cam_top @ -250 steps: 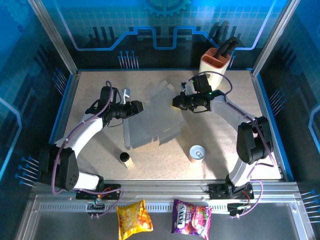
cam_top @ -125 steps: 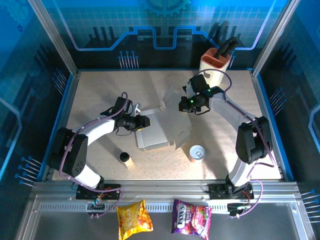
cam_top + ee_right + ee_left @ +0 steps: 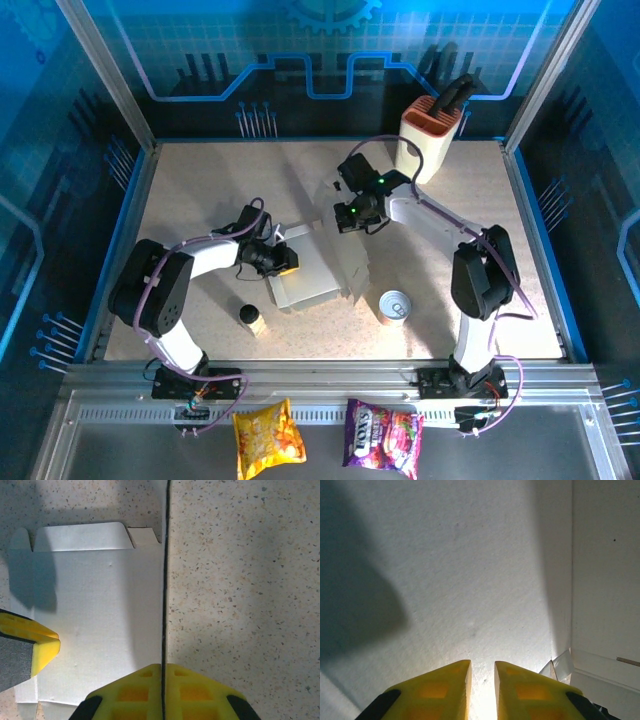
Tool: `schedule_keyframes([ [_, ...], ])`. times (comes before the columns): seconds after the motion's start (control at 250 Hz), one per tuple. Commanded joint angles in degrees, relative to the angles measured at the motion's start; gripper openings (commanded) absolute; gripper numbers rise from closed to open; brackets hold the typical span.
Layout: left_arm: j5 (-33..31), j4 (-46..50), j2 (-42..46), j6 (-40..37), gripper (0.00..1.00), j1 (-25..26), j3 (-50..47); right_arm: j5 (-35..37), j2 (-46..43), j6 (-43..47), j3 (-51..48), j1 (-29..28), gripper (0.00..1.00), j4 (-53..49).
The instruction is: Fold the paper box
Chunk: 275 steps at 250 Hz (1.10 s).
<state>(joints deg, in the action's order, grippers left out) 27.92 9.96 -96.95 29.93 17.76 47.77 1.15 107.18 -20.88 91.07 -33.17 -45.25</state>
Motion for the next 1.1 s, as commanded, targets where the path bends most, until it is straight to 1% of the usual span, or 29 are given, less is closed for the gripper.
schedule_keyframes([
  [0.0, 1.35, -0.99, -1.37, -0.83, 0.18, 0.28, -0.97, 1.89, 2.50, 0.16, 1.42, -1.70, 0.00, -3.61],
  [0.192, 1.51, -1.94, -2.59, -1.02, 0.15, 0.28, -1.91, 1.80, 4.17, -0.46, 2.37, -3.63, 0.00, -4.24],
  [0.42, 1.68, -2.88, -4.41, -1.06, 0.12, 0.31, -2.49, 2.69, 6.50, -0.39, 6.19, -6.10, 0.00, -6.46],
  [0.595, 2.05, -3.79, -5.20, -0.87, 0.09, 0.34, -2.94, 3.07, 7.32, -0.45, 7.19, -6.82, 0.00, -7.44],
  [0.843, 0.79, -4.77, -2.00, -0.58, 0.08, 0.18, -3.73, 3.83, 7.63, -0.36, 6.54, -7.04, 0.00, -7.57],
  [0.907, 0.70, -4.29, -0.29, -0.58, 0.09, 0.00, -3.28, 4.16, 7.57, -0.08, 6.58, -6.98, 0.00, -7.76],
  [0.963, 0.23, -3.83, 1.62, -0.65, 0.13, -0.08, -2.88, 5.37, 7.08, 0.35, 6.82, -7.05, 0.00, -8.07],
  [1.095, -2.33, -3.36, 7.44, -1.67, 0.23, -0.81, -2.12, 8.02, 5.10, 4.24, 7.65, -6.84, 0.00, -7.57],
])
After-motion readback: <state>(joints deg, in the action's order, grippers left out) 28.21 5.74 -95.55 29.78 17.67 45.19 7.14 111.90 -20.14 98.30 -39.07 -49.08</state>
